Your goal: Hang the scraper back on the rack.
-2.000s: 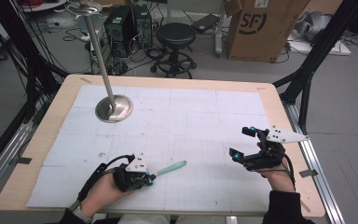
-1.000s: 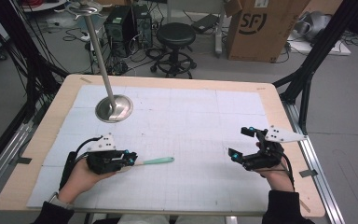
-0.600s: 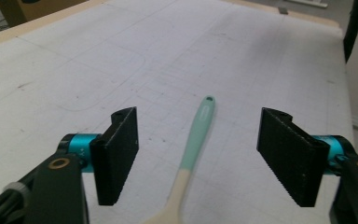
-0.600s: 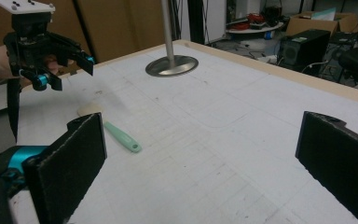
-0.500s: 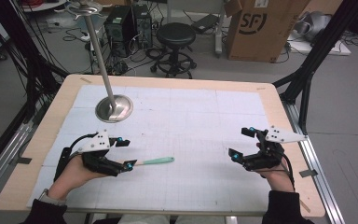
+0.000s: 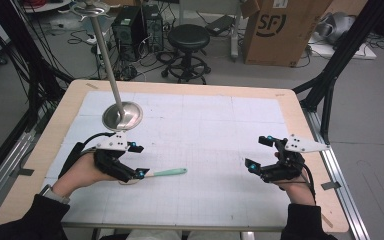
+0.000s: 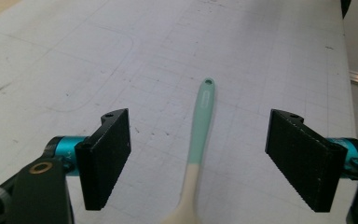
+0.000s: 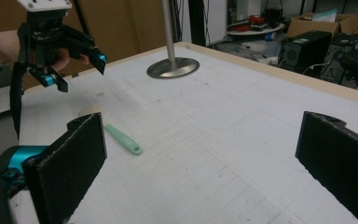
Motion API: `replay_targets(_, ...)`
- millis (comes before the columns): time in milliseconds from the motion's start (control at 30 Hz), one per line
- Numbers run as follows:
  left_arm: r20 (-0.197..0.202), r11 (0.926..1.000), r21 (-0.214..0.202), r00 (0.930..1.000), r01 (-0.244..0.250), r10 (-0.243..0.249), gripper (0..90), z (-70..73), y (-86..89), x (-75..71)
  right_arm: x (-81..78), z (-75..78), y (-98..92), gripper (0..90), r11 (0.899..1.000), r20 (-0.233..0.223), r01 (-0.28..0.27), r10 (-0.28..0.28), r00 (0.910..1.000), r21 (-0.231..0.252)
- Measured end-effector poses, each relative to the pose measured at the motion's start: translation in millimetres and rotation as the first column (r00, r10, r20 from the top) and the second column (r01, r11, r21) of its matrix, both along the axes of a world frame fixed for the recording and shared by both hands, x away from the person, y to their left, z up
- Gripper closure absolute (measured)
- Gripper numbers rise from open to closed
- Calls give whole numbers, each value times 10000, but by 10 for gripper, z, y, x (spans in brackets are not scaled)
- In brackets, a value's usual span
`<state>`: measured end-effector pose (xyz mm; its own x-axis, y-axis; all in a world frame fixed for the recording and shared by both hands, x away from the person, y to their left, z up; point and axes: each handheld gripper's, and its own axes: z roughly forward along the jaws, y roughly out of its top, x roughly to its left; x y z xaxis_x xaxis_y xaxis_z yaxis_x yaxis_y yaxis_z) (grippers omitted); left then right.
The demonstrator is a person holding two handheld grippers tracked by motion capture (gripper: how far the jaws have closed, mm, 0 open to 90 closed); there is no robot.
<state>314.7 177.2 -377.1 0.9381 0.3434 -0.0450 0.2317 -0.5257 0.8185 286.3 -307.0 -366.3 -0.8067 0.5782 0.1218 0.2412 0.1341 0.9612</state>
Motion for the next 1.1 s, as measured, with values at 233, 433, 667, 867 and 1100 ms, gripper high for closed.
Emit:
replay_targets(233, 105, 9843, 1635, 9975, 672, -699, 245, -20, -225, 53, -12, 8, -18, 9, 10000, 23, 42, -42, 10000, 38)
replay_targets(433, -290, 9545, 2621, 9898, 1419, -1392, 269, -51, -400, 110, -7, -3, -12, 9, 10000, -74, -12, 12, 10000, 3)
replay_targets(667, -827, 9099, 3792, 9855, 1685, -1481, 324, -134, -468, 182, 0, -2, -25, 9, 9999, -56, -88, 88, 9999, 74)
replay_targets(867, -1062, 8512, 4934, 9837, 1790, -1453, 422, -167, -526, 207, 4, -9, -12, 9, 9999, -58, -128, 128, 9999, -19)
replay_targets(1100, -1534, 7894, 5720, 9744, 2230, -1641, 553, -117, -622, 256, 3, -10, -4, 9, 9999, -43, -160, 159, 9999, -33)
